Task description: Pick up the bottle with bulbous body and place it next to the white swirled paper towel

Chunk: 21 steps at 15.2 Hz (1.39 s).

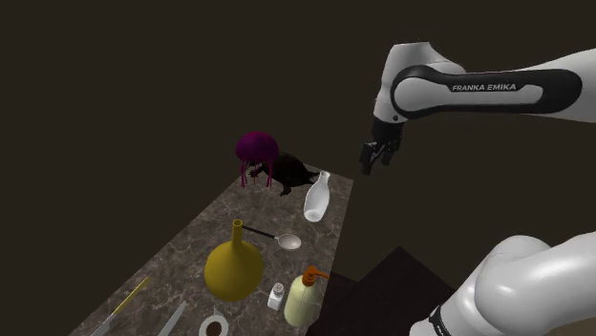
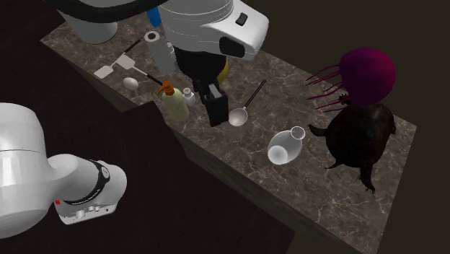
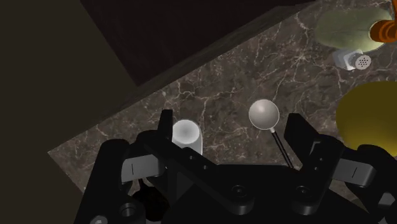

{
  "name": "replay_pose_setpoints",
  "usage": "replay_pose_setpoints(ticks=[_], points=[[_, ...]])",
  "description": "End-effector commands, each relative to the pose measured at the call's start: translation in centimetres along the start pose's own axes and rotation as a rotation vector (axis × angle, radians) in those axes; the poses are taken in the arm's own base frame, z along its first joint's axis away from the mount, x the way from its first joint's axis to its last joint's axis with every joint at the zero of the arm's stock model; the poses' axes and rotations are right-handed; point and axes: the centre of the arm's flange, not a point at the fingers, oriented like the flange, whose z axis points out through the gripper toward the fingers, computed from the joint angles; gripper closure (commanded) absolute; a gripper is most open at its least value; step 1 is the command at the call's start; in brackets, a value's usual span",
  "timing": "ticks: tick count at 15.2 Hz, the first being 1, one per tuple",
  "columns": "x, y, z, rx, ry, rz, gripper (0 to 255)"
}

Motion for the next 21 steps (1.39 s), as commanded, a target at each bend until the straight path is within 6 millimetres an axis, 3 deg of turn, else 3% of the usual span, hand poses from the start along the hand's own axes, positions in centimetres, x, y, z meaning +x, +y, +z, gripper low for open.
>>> replay_pose_setpoints(ticks=[1, 21], points=[[1.9, 0.6, 1.7, 0.009, 0.002, -0.004, 0], [23.1, 7.2, 16.4, 0.106, 0.015, -0.041, 0]])
